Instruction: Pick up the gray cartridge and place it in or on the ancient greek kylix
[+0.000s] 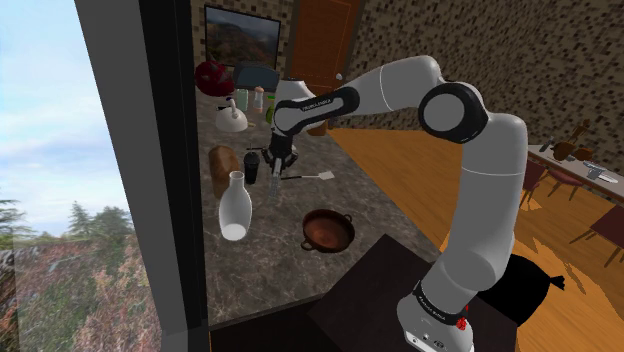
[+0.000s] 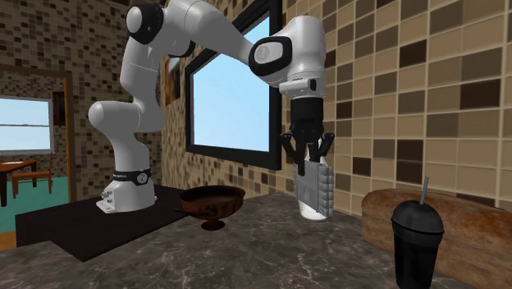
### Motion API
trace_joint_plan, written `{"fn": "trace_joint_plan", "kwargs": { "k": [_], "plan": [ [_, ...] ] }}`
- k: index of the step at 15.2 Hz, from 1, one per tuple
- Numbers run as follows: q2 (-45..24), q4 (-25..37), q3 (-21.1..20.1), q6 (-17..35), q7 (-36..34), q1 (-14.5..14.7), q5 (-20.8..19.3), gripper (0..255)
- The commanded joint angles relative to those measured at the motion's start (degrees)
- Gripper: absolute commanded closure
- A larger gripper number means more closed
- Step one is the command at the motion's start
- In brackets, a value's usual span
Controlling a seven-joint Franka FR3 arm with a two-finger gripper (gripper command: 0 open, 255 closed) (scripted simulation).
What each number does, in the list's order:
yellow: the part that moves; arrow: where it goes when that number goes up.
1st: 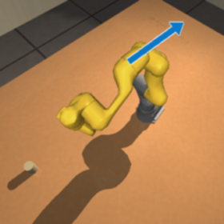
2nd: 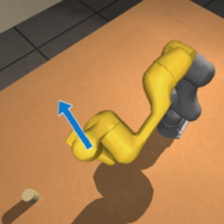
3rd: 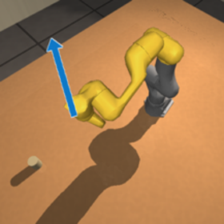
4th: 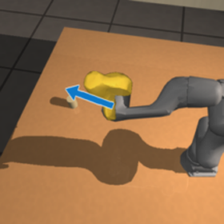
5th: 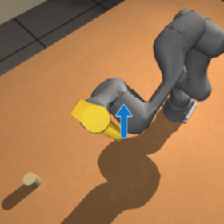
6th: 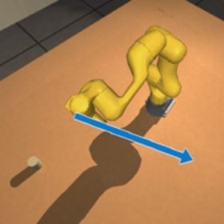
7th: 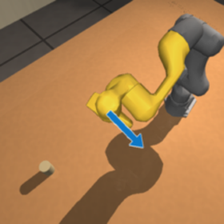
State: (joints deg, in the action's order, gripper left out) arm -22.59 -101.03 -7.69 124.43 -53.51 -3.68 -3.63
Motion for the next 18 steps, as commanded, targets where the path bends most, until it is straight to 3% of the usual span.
{"fn": "trace_joint_plan", "kwargs": {
  "k": [1, 9, 18],
  "plan": [
    [0.81, 0.62, -0.04, -1.4, 0.18, -0.1, 0.16, 255],
    [2.93, 3.24, -0.21, -6.14, 0.44, -0.18, 0.56, 255],
    [23.56, -23.05, -0.56, -0.25, 2.36, -1.44, 3.75, 255]
  ]
}}
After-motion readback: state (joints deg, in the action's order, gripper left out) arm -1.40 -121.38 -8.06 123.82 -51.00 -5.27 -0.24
